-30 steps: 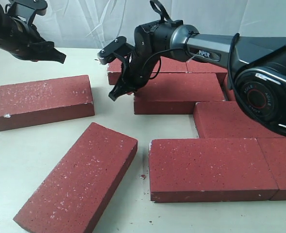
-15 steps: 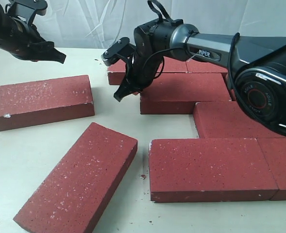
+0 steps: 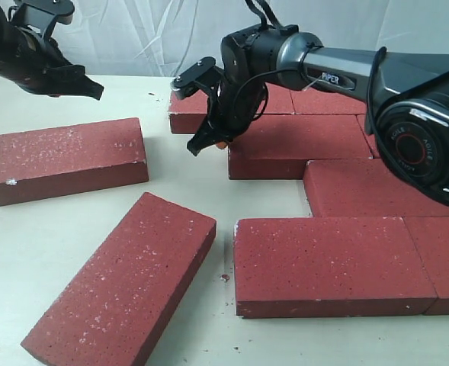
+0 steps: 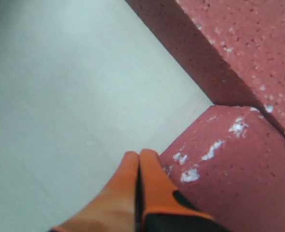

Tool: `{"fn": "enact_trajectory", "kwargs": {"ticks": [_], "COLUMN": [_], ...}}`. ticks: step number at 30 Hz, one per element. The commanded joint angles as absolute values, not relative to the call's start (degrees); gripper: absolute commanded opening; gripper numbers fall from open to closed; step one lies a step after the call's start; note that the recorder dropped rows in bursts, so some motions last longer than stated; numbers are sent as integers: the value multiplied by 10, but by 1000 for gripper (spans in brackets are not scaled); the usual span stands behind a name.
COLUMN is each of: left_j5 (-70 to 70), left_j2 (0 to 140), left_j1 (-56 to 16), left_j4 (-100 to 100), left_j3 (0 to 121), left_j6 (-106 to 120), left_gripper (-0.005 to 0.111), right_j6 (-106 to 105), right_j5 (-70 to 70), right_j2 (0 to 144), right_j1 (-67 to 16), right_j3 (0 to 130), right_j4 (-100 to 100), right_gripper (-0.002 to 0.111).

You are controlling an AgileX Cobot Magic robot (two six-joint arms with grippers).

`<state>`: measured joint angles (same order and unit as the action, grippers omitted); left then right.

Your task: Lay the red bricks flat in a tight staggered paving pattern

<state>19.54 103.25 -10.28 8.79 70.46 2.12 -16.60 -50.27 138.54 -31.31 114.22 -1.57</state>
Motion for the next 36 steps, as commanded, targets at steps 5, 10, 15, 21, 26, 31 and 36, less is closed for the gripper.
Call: {"fn": "enact_trajectory", "kwargs": {"ticks": [5, 10, 15, 21, 26, 31, 36], "left_j5": [189, 189, 189, 189, 189, 189, 189], "left_j2": [1027, 1027, 1027, 1027, 1027, 1027, 1027], "left_j1": [-103, -103, -103, -103, -103, -103, -103], "left_j4": [84, 84, 79, 79, 79, 75, 75], "left_j3": [701, 701, 701, 701, 701, 701, 701], "left_j6": [21, 21, 21, 21, 21, 21, 21], "left_gripper": [0, 0, 0, 0, 0, 0, 0], "right_j6": [-165, -165, -165, -165, -165, -169, -177], "right_j5": [-545, -547, -541, -490, -466, -457, -475], "right_j2": [1386, 1382, 1368, 1368, 1372, 1373, 1335], "right_j1": [-291, -291, -293, -293, -293, -293, -292], "right_j3": [1140, 1140, 1140, 1140, 1140, 1140, 1140], "right_j4": [-61, -57, -23, 46, 95, 134, 82], "right_gripper": [-1, -1, -1, -1, -1, -1, -1]}}
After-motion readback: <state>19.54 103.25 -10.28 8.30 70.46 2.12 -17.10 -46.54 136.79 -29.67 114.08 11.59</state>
